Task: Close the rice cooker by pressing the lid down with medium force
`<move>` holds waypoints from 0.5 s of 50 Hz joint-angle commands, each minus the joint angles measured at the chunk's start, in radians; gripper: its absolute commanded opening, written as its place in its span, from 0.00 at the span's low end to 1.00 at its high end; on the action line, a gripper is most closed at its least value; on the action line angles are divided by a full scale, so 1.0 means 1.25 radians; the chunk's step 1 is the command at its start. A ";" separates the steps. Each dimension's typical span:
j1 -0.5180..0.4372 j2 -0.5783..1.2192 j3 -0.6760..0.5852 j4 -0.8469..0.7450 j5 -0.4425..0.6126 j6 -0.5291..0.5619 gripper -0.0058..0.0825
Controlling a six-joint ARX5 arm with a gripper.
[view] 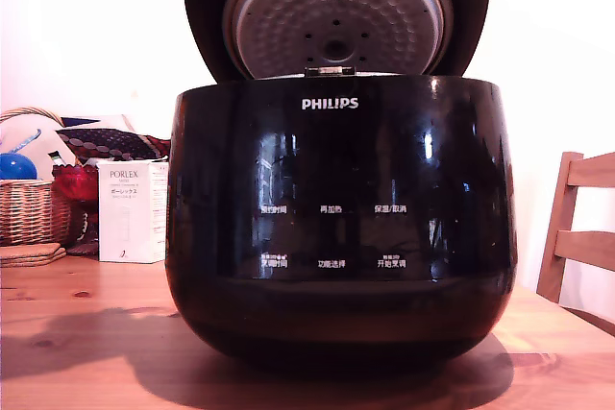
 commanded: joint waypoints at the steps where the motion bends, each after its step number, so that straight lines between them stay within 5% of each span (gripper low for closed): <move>1: -0.016 0.006 -0.027 0.013 -0.010 -0.003 0.04; 25: -0.020 -0.049 -0.099 0.064 -0.045 -0.003 0.04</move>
